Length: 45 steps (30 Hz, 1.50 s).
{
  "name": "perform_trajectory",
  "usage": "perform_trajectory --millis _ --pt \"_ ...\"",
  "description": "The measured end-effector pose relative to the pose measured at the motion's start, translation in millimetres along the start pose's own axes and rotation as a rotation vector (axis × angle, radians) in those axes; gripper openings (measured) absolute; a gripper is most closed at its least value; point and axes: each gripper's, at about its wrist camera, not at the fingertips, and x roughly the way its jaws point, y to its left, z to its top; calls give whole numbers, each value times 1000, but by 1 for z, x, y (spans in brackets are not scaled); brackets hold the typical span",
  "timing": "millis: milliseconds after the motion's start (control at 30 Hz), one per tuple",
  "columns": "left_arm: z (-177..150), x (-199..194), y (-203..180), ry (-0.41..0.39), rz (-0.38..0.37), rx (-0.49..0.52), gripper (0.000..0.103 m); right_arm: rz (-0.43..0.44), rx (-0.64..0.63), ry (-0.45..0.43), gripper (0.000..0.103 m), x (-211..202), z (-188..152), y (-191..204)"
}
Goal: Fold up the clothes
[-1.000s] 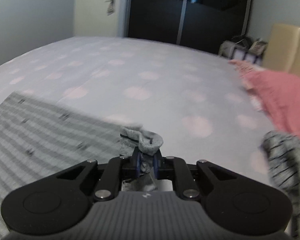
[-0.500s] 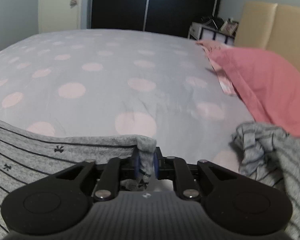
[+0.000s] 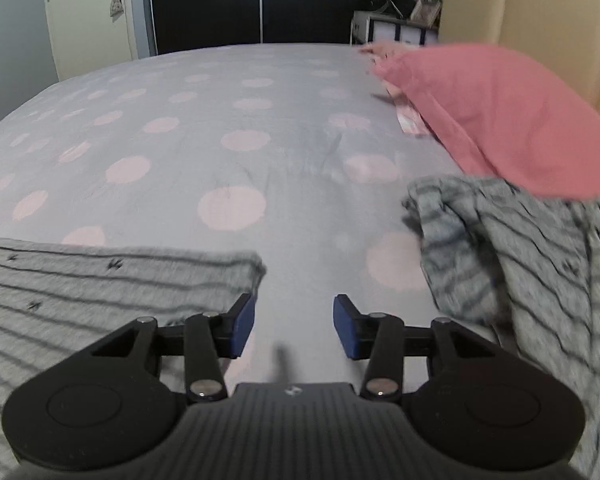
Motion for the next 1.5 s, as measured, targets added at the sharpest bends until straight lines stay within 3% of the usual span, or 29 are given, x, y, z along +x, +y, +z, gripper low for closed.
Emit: perform_trajectory --millis 367,533,733,900,1000,1167,1300,1367,1500 --pt "-11 -51 -13 -132 -47 -31 44 -67 -2 39 47 -154 -24 -49" --pt "-24 -66 -27 -163 -99 -20 44 -70 22 17 48 -237 -69 -76" --pt "-53 -77 -49 -196 -156 10 44 -5 98 32 47 -295 -131 -82" --pt "-69 -77 -60 -158 -125 15 44 2 114 15 47 -319 -165 -84" --pt "-75 -80 -60 -168 -115 -5 44 5 192 30 48 -329 -179 -112" --pt "-77 -73 -57 -144 -100 -47 44 -104 356 -16 48 -351 -209 -183" --pt "-73 -67 -61 -137 -112 -53 44 -250 348 -18 48 -350 -231 -220" --pt "-72 -63 -65 -134 -110 -51 44 -231 380 -27 48 -343 -242 -237" --pt "-69 -51 -72 -107 -110 -61 44 -138 609 -57 48 -313 -257 -273"
